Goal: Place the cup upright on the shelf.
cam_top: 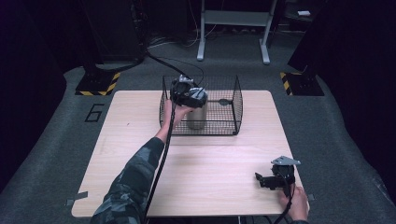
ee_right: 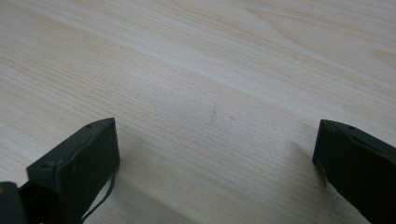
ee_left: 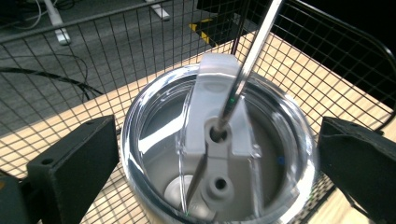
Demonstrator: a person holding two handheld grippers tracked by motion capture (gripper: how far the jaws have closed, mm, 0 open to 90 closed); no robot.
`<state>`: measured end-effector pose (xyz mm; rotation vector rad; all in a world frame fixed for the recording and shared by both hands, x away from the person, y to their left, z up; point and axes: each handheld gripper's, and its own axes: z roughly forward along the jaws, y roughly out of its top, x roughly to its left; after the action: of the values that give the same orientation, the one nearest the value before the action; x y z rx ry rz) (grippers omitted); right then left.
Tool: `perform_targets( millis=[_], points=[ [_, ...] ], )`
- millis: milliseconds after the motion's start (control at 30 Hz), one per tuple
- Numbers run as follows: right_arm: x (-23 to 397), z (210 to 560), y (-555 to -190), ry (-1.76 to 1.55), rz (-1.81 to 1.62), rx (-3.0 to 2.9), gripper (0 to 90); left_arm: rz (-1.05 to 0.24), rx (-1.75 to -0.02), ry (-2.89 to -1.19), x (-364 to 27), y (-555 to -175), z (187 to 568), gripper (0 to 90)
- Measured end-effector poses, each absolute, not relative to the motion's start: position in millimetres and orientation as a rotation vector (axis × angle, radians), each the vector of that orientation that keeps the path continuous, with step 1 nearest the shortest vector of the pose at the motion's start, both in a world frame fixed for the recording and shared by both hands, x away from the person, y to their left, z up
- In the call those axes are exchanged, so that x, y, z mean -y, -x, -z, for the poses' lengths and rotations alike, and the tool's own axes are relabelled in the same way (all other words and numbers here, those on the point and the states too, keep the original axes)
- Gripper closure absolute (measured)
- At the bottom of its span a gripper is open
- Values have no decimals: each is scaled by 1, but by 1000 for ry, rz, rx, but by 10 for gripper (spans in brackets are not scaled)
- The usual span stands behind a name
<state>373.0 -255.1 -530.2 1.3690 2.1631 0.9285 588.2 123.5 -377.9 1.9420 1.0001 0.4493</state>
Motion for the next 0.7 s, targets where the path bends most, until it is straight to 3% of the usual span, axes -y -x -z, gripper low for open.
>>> perform_targets(
  millis=[700],
  points=[
    [256, 530, -373, -1362, -920, -2175, 1, -493, -908, -2004, -175, -524, 342, 1]
  ],
)
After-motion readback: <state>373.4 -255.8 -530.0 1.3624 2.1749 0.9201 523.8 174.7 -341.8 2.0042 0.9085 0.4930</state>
